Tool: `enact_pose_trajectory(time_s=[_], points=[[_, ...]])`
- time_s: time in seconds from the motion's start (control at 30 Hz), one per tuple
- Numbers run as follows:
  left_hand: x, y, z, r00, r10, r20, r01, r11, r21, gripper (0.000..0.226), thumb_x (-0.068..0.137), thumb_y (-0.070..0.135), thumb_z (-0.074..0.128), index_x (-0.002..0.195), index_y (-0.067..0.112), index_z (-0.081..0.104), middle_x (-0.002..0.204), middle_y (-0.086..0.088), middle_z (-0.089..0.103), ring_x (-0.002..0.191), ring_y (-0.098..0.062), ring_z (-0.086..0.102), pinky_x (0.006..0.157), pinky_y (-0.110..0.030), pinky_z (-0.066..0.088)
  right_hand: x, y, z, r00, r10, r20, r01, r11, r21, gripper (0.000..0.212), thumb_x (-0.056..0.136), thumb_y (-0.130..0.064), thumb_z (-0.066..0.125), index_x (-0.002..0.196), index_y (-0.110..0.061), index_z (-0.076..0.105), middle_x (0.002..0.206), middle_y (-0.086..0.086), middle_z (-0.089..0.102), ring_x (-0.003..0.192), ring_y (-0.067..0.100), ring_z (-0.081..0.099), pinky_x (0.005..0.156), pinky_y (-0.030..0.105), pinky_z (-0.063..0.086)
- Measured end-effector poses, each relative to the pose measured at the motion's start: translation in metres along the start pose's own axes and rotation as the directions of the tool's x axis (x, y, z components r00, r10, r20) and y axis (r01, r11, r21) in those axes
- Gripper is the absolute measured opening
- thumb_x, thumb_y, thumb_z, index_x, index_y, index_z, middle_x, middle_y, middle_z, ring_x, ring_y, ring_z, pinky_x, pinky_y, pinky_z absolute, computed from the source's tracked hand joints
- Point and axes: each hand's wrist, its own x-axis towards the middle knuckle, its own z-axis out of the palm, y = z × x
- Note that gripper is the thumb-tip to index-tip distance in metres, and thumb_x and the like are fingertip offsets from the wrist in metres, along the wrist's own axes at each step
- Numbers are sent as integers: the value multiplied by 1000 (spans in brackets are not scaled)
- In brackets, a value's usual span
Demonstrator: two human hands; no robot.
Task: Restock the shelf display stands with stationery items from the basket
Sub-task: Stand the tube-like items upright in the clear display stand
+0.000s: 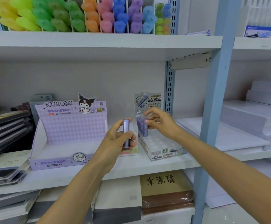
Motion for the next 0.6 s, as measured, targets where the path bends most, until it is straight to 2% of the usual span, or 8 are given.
enact_pose_trajectory(time_s=[0.13, 0.23, 0.27, 0.33, 0.4, 0.43, 0.53, 0.6], points=[[-3, 1, -1, 999, -19, 33, 19, 1000, 9, 37, 95, 5, 56, 126, 26, 54, 81, -4, 70, 72, -16, 64, 67, -22, 53, -1, 3, 8, 998, -56, -3, 54, 975, -218, 5, 86, -6, 70, 91, -8, 69, 89, 3, 66, 83, 22, 64, 77, 35, 57], [-5, 2, -1, 999, -21, 41, 19, 999, 33, 36, 94, 11, 60, 126, 24, 51, 93, -7, 74, 78, -18, 68, 72, -25, 56, -2, -1, 6, 999, -53, -6, 49, 956, -289, 7, 87, -11, 70, 93, -10, 72, 91, 1, 64, 83, 15, 61, 78, 28, 50], [-6, 3, -1, 999, -19, 41, 17, 999, 46, 35, 93, 12, 60, 126, 22, 50, 95, -7, 75, 79, -17, 69, 72, -25, 56, -2, -4, 4, 998, -46, -30, 36, 961, -274, 8, 87, -14, 69, 95, -12, 72, 94, 2, 65, 85, 14, 60, 78, 26, 48], [-6, 4, 1, 999, -19, 40, 16, 997, 79, 34, 93, 16, 61, 124, 20, 47, 98, -5, 75, 80, -17, 70, 76, -28, 57, -6, -15, 1, 997, -27, -69, 21, 996, -83, 12, 90, -18, 67, 100, -14, 71, 97, 3, 67, 84, 12, 62, 75, 24, 51], [-7, 5, 6, 999, -22, 37, 17, 994, 111, 34, 93, 18, 61, 123, 19, 46, 100, -3, 75, 82, -17, 70, 84, -34, 56, -12, -29, -1, 999, -19, -26, 23, 983, 180, 15, 92, -24, 64, 103, -17, 71, 95, 3, 70, 82, 11, 65, 72, 22, 53], [-7, 5, 9, 999, -19, 39, 15, 994, 106, 34, 93, 17, 61, 123, 17, 46, 100, -3, 75, 82, -18, 70, 83, -34, 57, -16, -37, -1, 999, -26, 30, 18, 968, 251, 16, 92, -28, 63, 104, -21, 71, 96, 1, 71, 85, 11, 66, 75, 23, 53], [-9, 7, 20, 999, -4, 45, 0, 996, 84, 34, 93, 13, 61, 123, 13, 45, 98, -5, 75, 80, -17, 71, 71, -23, 55, -26, -53, 0, 975, -79, 207, 31, 974, 225, 15, 91, -26, 65, 103, -30, 72, 102, -5, 72, 98, 11, 66, 88, 24, 53], [-10, 5, 27, 1000, 25, -11, -23, 989, 149, 35, 94, 12, 60, 125, 12, 43, 98, -5, 75, 83, -18, 71, 72, -25, 56, -29, -58, -2, 971, -105, 216, 62, 979, 195, 14, 91, -19, 65, 102, -24, 73, 98, -4, 73, 95, 11, 66, 88, 23, 53]])
